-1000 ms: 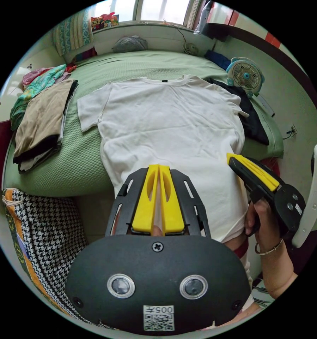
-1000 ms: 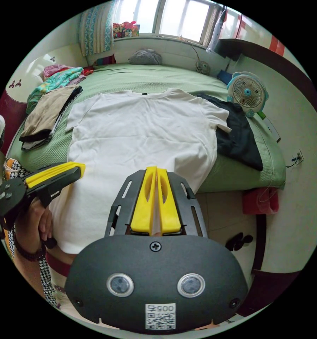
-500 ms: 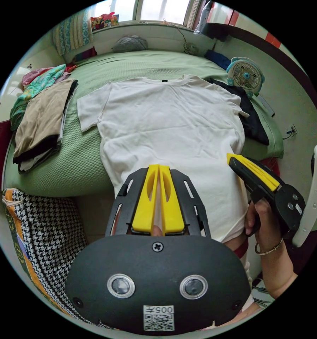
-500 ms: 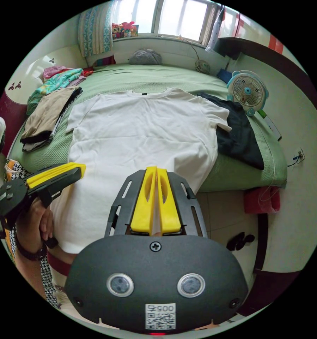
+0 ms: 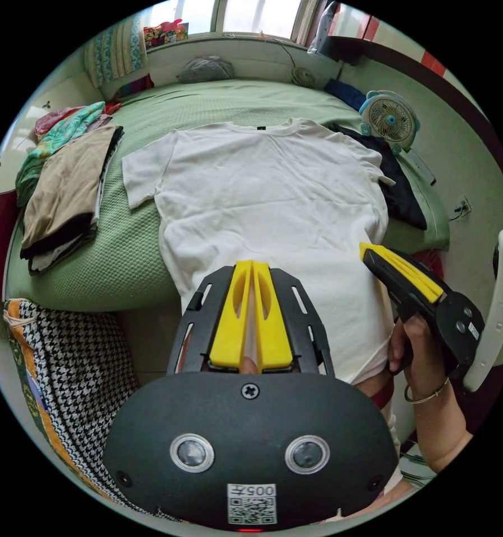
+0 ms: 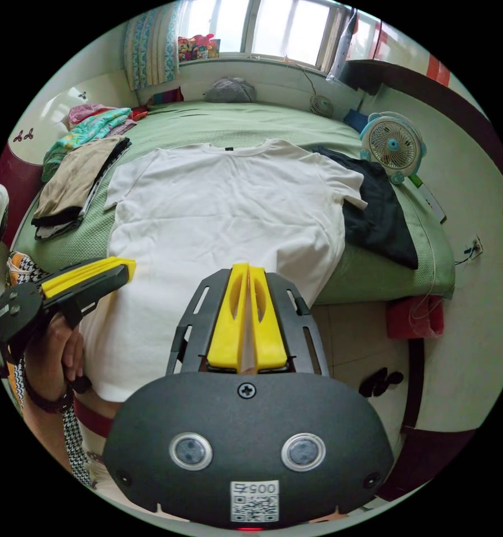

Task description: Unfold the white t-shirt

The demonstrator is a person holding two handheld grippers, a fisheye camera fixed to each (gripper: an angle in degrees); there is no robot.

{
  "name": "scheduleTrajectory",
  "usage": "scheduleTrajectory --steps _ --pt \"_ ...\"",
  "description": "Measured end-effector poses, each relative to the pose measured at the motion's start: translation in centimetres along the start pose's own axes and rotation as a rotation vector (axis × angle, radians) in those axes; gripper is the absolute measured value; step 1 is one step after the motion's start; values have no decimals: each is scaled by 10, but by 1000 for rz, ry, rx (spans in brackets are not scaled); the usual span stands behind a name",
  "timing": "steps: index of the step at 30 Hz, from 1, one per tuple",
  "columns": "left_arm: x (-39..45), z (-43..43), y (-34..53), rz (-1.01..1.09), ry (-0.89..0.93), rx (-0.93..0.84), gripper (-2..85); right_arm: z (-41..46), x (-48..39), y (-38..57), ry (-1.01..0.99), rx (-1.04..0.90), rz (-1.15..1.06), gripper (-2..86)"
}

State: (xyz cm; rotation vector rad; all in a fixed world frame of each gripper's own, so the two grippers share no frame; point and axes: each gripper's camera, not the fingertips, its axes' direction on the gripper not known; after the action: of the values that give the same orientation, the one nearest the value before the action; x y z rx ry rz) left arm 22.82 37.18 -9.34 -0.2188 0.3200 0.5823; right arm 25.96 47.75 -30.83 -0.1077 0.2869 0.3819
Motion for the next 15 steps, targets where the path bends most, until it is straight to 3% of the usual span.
scheduleTrajectory --steps 8,15 --pt "-11 4 -5 -3 18 6 -4 0 24 -7 -118 -13 21 -9" --pt "-20 11 -16 -9 41 -7 -4 3 27 -17 -90 -13 0 -10"
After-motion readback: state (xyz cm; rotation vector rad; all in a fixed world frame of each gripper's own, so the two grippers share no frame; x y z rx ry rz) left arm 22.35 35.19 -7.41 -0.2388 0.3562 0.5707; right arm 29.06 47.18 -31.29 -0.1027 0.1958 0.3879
